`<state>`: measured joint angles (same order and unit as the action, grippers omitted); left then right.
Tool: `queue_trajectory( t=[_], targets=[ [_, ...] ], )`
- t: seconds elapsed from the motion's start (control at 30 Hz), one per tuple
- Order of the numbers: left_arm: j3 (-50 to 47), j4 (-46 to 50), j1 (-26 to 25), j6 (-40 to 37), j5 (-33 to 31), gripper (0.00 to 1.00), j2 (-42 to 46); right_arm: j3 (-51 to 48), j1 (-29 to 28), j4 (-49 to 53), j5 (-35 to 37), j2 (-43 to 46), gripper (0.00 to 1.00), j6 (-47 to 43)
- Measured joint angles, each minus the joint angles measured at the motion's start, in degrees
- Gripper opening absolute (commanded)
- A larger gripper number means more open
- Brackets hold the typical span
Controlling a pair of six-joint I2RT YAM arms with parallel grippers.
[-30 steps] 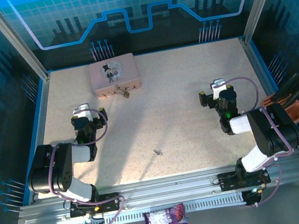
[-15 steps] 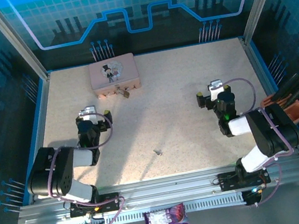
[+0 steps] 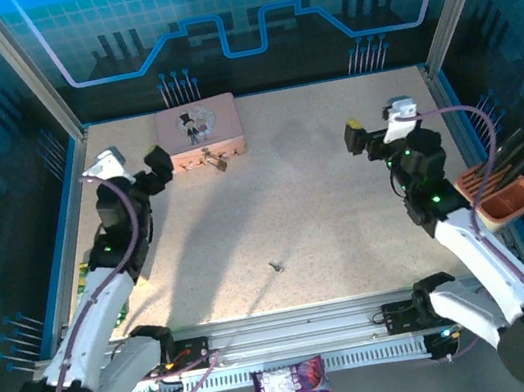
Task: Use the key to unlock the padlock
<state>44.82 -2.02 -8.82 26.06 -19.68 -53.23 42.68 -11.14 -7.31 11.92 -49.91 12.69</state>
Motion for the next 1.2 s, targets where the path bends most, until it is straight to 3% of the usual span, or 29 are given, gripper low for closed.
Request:
queue_trajectory(
  t=[0.2, 0.3, 0.37, 0.53, 0.63, 0.77, 0.97, 1.2],
  targets=[
    [0.66, 14.78, 1.53, 7.69, 8.94, 0.99, 6.47, 1.25, 8.22, 17.31, -8.41, 10.1, 0.99, 11.02],
    [0.9, 20.44, -0.81, 8.37, 13.81, 0.99, 5.64, 2.1, 6.38, 26.75, -12.61, 9.27, 0.99, 12.2],
    [1.66, 24.28, -5.4, 8.35, 14.45, 0.99, 3.72, 2.45, 1.42, 31.61, -12.59, 8.09, 0.99, 12.85],
    [3.74, 30.34, -21.33, 8.7, 13.44, 0.99, -0.83, 2.45, -19.65, 40.06, -8.24, 6.36, 0.98, 17.31],
    [3.76, 31.63, -26.64, 10.05, 12.24, 0.99, -2.25, 2.43, -29.75, 41.09, -5.03, 3.52, 0.98, 21.38],
    [3.04, 31.52, -29.27, 12.52, 11.37, 0.99, -3.32, 1.88, -40.48, 39.06, -1.66, -3.96, 0.97, 27.08],
    [-2.93, 30.47, -29.73, 17.33, 11.17, 0.99, -2.78, 1.4, -48.43, 34.56, -0.31, -16.15, 0.87, 34.12],
    [-9.09, 30.23, -29.81, 22.12, 9.29, 0.99, 4.61, 2.36, -50.49, 30.47, -0.81, -27.52, 0.63, 38.84]
  ],
)
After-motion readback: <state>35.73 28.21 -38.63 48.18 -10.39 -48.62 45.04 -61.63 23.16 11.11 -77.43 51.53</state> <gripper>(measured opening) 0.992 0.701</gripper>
